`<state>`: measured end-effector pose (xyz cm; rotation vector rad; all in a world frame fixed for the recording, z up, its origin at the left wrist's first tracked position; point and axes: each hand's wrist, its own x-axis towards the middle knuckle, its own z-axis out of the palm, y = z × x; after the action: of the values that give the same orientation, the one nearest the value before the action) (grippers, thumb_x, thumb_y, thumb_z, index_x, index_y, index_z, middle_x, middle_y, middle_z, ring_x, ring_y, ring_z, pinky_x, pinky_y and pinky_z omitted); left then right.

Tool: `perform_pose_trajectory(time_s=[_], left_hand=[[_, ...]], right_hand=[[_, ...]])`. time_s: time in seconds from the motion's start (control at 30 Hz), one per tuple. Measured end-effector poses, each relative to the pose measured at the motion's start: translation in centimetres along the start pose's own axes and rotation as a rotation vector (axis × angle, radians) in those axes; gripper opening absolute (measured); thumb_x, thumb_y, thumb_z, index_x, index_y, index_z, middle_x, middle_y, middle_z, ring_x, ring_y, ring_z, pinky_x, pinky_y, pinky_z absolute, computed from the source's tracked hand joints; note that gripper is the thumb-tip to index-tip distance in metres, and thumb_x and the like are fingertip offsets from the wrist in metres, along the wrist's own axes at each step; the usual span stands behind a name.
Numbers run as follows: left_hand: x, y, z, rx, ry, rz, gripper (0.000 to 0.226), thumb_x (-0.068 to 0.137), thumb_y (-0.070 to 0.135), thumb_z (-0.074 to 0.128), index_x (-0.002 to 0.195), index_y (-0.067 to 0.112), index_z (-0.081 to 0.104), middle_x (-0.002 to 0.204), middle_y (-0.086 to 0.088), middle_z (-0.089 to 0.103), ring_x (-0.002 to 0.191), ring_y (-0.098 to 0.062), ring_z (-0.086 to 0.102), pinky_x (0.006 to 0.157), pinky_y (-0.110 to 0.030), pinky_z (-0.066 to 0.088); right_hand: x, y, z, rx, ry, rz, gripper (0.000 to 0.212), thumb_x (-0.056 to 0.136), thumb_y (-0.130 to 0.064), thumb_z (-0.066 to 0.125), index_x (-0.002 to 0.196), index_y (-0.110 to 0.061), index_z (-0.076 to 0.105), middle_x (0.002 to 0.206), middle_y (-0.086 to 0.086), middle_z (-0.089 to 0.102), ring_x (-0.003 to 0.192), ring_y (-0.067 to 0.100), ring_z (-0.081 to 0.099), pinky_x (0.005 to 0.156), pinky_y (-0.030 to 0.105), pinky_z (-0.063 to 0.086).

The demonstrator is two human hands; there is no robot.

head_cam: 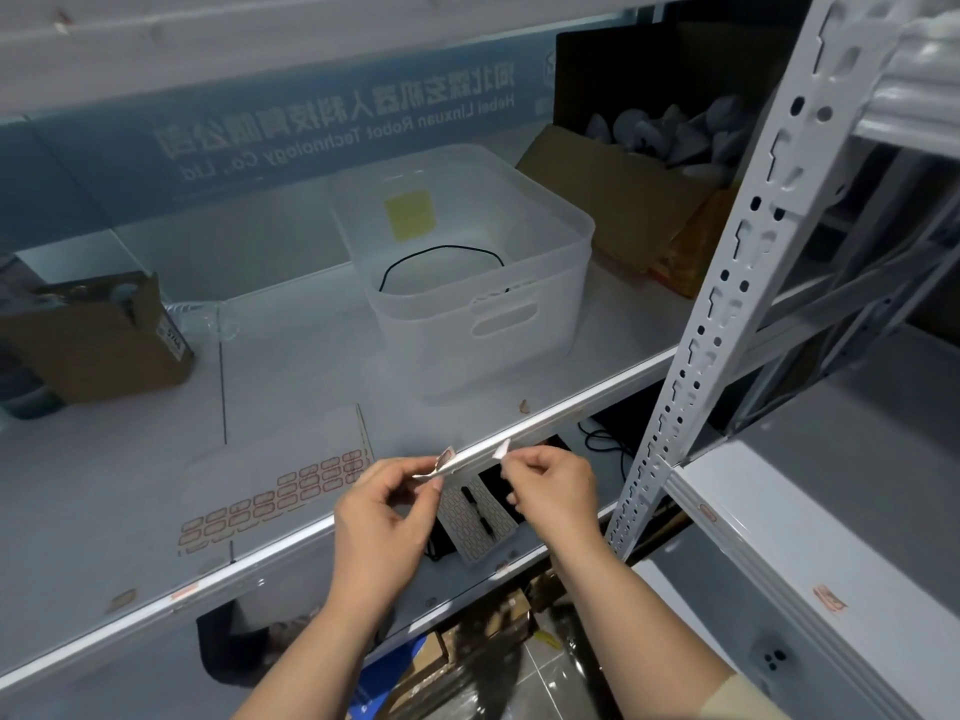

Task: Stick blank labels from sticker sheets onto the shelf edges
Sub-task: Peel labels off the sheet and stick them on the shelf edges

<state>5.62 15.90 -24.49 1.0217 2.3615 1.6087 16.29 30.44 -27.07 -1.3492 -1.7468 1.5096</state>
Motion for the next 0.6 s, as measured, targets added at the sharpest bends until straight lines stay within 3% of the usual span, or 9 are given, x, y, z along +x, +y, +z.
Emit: perform_pose_trajectory(time_s=[0.07, 0.17, 0.37, 0.5, 0.6], left_hand=[[-0.1, 0.2, -0.8, 0.037, 0.01, 0.074, 0.025, 0.084, 0.003, 0.081, 0.1, 0.021, 0.079, 0.092, 0.01, 0.072, 0.086, -0.006, 0.068, 0.075, -0.013, 0.053], [-0.4, 0.2, -2.3, 0.1, 0.039, 0.138, 0.028, 0.081, 0.001, 0.082, 0.1, 0.021, 0.079, 0.093, 0.013, 0.071, 0.084, -0.01, 0.067, 0.075, -0.017, 0.053], [-1.5, -0.2, -5.4, 0.163, 0.107, 0.281, 0.029, 0.078, -0.001, 0.085, 0.101, 0.016, 0.079, 0.096, 0.009, 0.071, 0.082, -0.006, 0.066, 0.076, -0.013, 0.051], [-2.2, -0.2, -7.2, 0.177, 0.147, 0.352, 0.024, 0.079, 0.004, 0.085, 0.101, 0.011, 0.079, 0.096, 0.005, 0.071, 0.085, -0.007, 0.068, 0.075, -0.024, 0.056], [-2.8, -0.2, -8.7, 0.18, 0.155, 0.381, 0.018, 0.083, 0.013, 0.08, 0.101, 0.01, 0.079, 0.096, 0.004, 0.071, 0.087, -0.008, 0.068, 0.075, -0.024, 0.057]], right_hand=[[-1.2, -1.3, 0.5, 0.039, -0.132, -0.026, 0.017, 0.071, -0.044, 0.068, 0.077, -0.032, 0.079, 0.066, -0.013, 0.076, 0.056, 0.004, 0.071, 0.062, 0.029, 0.058], [-2.9, -3.1, 1.7, 0.086, -0.237, -0.042, 0.023, 0.058, -0.047, 0.064, 0.071, -0.035, 0.079, 0.057, -0.009, 0.073, 0.048, 0.004, 0.065, 0.057, 0.027, 0.051], [-5.6, -5.3, 4.1, 0.03, -0.282, -0.075, 0.025, 0.055, -0.048, 0.061, 0.07, -0.04, 0.079, 0.05, -0.009, 0.068, 0.046, 0.004, 0.065, 0.057, 0.028, 0.049], [-7.1, -6.1, 5.5, -0.026, -0.305, -0.104, 0.023, 0.056, -0.047, 0.063, 0.069, -0.038, 0.079, 0.048, -0.008, 0.067, 0.05, 0.008, 0.066, 0.058, 0.033, 0.056], [-8.4, -6.8, 6.4, -0.029, -0.313, -0.145, 0.022, 0.056, -0.047, 0.063, 0.068, -0.037, 0.079, 0.051, -0.007, 0.069, 0.05, 0.007, 0.063, 0.06, 0.034, 0.058]])
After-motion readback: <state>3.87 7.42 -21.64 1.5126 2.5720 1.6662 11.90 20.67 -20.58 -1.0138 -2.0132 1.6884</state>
